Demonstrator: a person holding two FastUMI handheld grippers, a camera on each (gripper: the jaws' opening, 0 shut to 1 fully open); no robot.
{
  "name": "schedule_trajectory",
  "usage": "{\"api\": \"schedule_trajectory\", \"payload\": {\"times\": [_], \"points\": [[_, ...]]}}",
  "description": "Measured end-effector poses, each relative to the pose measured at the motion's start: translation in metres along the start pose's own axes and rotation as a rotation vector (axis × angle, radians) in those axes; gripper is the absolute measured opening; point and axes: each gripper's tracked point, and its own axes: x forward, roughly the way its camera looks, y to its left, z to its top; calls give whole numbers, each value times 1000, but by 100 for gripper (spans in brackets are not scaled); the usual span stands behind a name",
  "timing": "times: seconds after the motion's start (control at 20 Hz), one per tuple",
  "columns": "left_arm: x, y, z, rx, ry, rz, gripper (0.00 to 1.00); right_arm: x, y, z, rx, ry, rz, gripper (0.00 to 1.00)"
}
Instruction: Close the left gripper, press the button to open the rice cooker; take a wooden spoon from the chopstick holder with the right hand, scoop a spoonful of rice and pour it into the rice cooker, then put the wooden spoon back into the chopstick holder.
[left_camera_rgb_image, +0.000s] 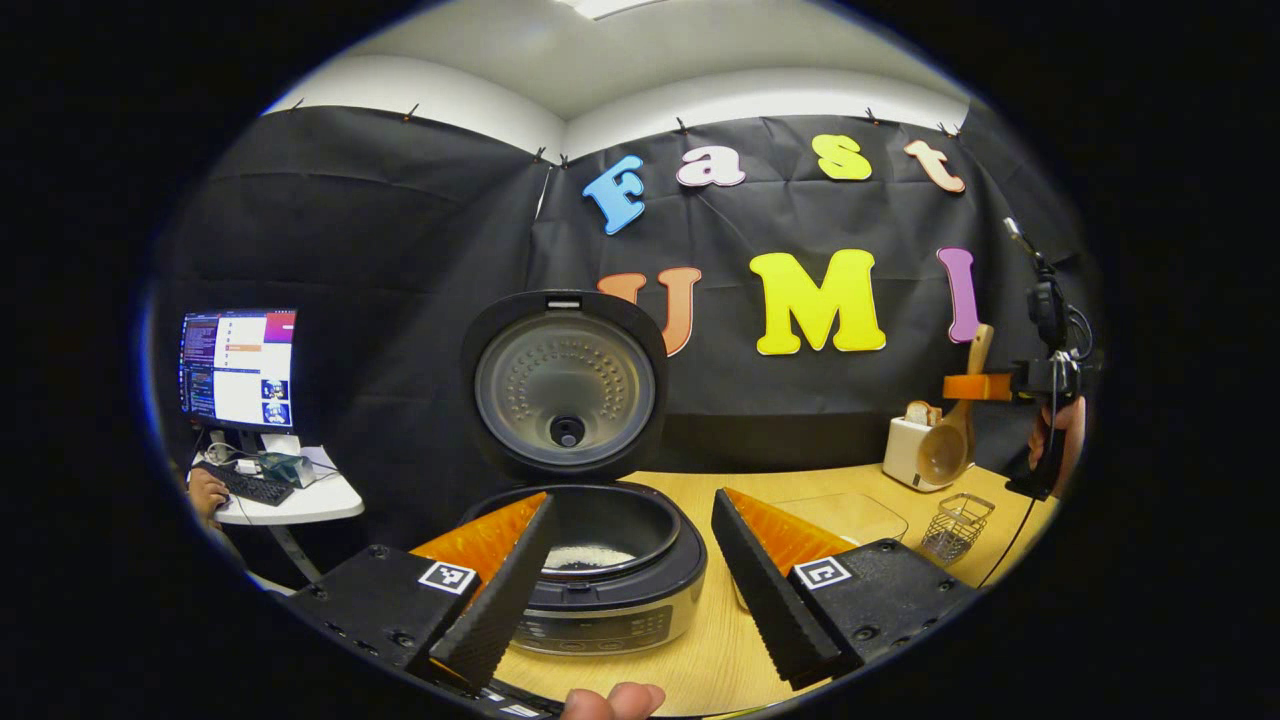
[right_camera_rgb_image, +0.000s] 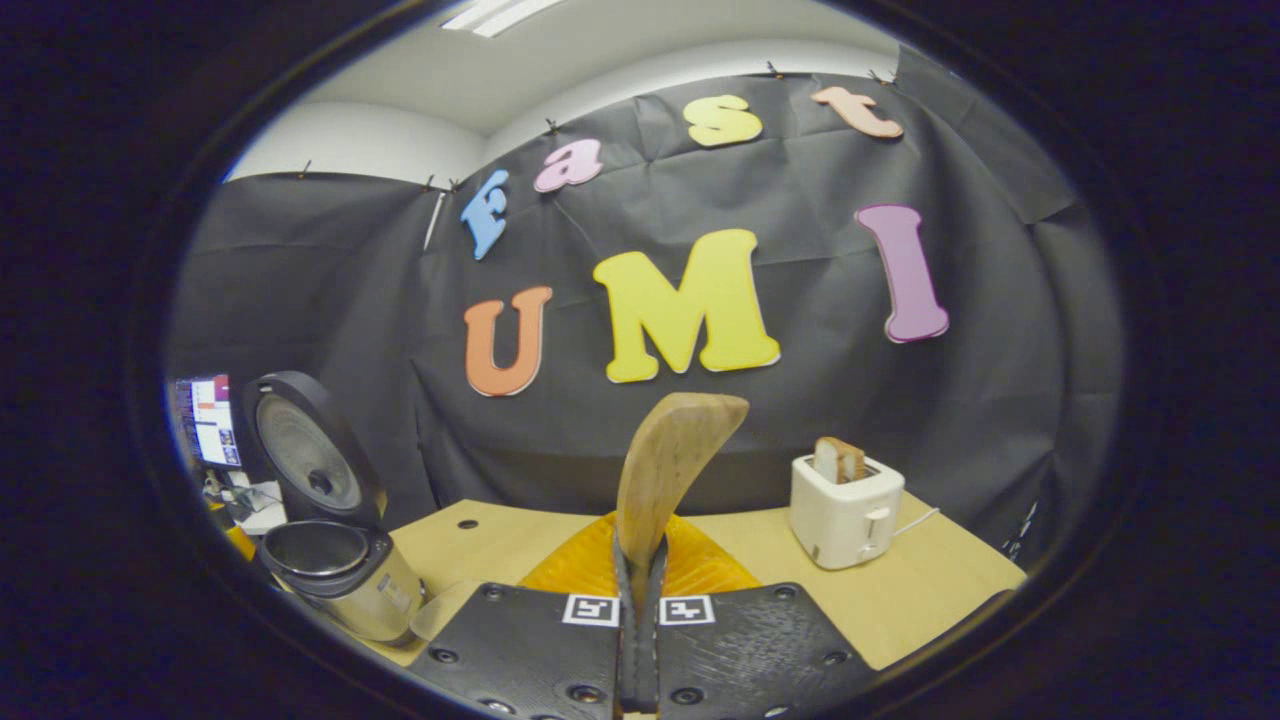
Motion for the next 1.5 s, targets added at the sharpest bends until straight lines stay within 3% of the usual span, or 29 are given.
{"api": "schedule_trajectory", "payload": {"times": [0.2, 0.35, 0.5, 0.7, 0.75, 0.95, 1.15, 1.5], "points": [[-2, 10, 5, 34, -13, 11, 99, 37, 49, -37, -36, 88, 63, 0], [-1, 14, 8, 42, -42, 2, 99, 51, 69, -70, -139, 162, 75, 0], [-1, 25, 4, 40, -29, 2, 99, 55, 74, -104, -217, 229, 64, 0], [-2, 41, 2, 52, -22, 35, 99, 59, 68, -131, -365, 270, -6, 0], [-1, 42, 0, 49, -17, 36, 95, 59, 70, -136, -386, 274, -11, 0], [-1, 50, -4, 44, 0, 47, 99, 58, 80, -149, -417, 282, -18, 0], [-1, 43, 1, 13, -13, 26, 99, 56, 108, -164, -346, 311, 34, 0], [-3, 51, -1, 10, -7, 39, 99, 61, 138, -170, -39, 366, 81, 2]]}}
